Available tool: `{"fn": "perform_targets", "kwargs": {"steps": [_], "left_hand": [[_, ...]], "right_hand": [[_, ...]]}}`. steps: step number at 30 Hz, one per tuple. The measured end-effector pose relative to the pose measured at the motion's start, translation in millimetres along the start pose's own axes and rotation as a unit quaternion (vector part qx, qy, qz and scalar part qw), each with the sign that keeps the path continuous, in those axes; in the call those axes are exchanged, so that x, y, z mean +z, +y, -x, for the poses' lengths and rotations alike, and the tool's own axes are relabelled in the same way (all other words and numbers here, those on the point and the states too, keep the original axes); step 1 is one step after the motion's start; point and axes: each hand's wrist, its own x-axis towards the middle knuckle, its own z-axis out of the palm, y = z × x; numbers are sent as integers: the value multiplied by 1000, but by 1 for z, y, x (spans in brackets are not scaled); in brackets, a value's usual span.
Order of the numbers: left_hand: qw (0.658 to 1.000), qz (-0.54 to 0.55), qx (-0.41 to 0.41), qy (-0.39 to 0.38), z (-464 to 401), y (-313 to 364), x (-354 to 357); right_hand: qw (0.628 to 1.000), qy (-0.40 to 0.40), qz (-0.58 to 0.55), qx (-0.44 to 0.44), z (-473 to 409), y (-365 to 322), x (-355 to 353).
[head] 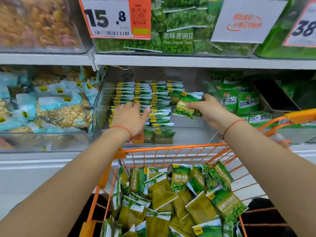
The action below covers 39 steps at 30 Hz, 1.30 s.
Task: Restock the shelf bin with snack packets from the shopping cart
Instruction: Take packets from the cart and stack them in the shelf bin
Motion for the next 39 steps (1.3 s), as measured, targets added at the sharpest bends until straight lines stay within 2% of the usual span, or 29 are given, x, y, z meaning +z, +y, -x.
{"fn": "perform_targets", "kwargs": {"steps": [3, 7, 12, 15, 18, 22, 25, 30, 35, 39], "left_hand": [[1000, 12, -22, 14, -2, -3, 6], [999, 2, -19, 32, -1, 1, 6], [999, 25, -9, 20, -3, -1, 5], [1000, 21, -11, 15, -5, -1, 6], [1000, 18, -14, 14, -6, 0, 8], [999, 22, -15, 20, -4, 0, 7], [999, 23, -13, 23, -3, 1, 7], [999, 20, -21, 21, -1, 4, 5], [999, 15, -22, 17, 0, 5, 4], [999, 18, -20, 22, 0, 6, 4]], "right_hand": [[999, -9, -20, 33, -29, 12, 10], [998, 8, 23, 57, -60, 11, 22], [996, -39, 39, 76, -83, 8, 33], [995, -24, 73, 58, -97, 19, 35], [986, 16, 163, 14, -100, 28, 35], [979, 33, 202, 15, -104, 36, 32], [979, -1, 204, 6, -105, 40, 35], [952, -55, 300, -15, -105, 44, 37], [930, -19, 366, -18, -107, 47, 32], [929, 16, 368, -18, -109, 49, 32]]}}
